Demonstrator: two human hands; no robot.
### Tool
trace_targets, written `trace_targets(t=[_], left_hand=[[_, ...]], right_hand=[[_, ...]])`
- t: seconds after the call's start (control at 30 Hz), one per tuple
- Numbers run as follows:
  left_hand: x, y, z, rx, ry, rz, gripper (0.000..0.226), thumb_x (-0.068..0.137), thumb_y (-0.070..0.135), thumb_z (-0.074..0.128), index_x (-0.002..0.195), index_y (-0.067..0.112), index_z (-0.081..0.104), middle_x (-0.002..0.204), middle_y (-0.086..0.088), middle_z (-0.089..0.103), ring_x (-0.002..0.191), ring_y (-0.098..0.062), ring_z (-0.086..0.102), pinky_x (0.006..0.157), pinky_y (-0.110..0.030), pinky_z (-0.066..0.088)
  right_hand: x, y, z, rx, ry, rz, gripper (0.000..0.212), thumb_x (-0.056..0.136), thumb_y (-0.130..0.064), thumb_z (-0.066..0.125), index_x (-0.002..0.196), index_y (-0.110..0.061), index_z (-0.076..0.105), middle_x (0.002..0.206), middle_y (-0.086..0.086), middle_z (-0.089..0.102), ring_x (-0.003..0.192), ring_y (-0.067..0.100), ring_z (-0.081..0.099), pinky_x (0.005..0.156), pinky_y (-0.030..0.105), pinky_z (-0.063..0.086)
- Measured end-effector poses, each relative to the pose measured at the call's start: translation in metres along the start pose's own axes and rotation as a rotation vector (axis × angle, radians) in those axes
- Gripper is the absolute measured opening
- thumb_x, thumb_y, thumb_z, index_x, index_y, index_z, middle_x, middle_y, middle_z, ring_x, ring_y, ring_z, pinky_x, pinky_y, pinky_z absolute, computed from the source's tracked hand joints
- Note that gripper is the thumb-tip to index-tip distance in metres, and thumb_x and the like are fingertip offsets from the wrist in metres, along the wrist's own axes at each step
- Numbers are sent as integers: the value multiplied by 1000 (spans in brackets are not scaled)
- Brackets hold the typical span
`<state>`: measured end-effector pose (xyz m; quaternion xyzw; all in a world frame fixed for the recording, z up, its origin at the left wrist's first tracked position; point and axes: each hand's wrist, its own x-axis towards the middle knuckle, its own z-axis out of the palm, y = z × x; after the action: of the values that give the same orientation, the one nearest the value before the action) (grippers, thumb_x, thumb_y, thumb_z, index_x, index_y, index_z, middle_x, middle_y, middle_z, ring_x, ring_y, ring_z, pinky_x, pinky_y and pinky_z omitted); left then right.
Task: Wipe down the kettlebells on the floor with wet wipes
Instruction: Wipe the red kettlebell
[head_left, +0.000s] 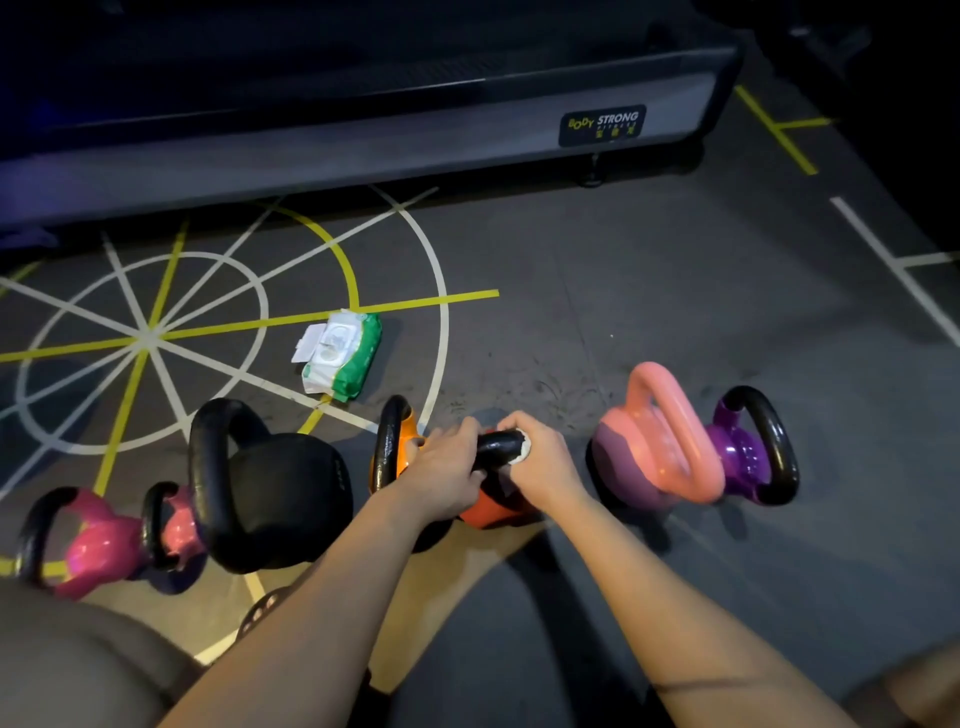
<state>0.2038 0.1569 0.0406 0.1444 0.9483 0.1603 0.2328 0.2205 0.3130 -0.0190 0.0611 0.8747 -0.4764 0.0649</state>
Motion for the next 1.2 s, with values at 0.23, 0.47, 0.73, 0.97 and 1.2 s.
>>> trace_targets(t=[0.23,0.47,0.73,0.97,1.2], left_hand=[[-2,4,3,8,12,-7,35,95,24,58,124,21,40,122,-3,56,125,-26,43,107,-45,26],[9,25,-2,74,-15,-12,25,94,19,56,108,19,36,126,-9,56,122,-31,45,99,-50,30],[22,34,-1,119,-26,22,34,86,12,57,117,17,41,121,-8,56,120,-30,47,102,-49,30],[19,73,6,217,-24,82,43,87,4,56,124,14,38,129,-12,56,122,-32,47,107,-53,30],[21,84,5,255,-23,42,74,86,6,62,149,16,24,140,-13,52,132,-34,42,117,-59,20]], right_hand=[[-14,14,5,212,155,116,36,67,-9,75,87,-35,60,79,-8,69,73,5,61,65,20,48],[-6,22,9,329,284,210,19,65,-23,72,82,-23,63,72,-6,68,68,9,64,62,32,54],[-5,12,-18,129,197,35,22,62,-28,70,80,-30,57,66,-5,63,61,4,53,61,27,47],[-7,41,-33,206,224,121,27,60,-23,74,83,-23,59,73,-8,69,68,4,58,61,25,47],[-5,49,-26,279,251,175,30,58,-45,68,77,-23,60,79,-5,70,72,4,61,70,33,51]])
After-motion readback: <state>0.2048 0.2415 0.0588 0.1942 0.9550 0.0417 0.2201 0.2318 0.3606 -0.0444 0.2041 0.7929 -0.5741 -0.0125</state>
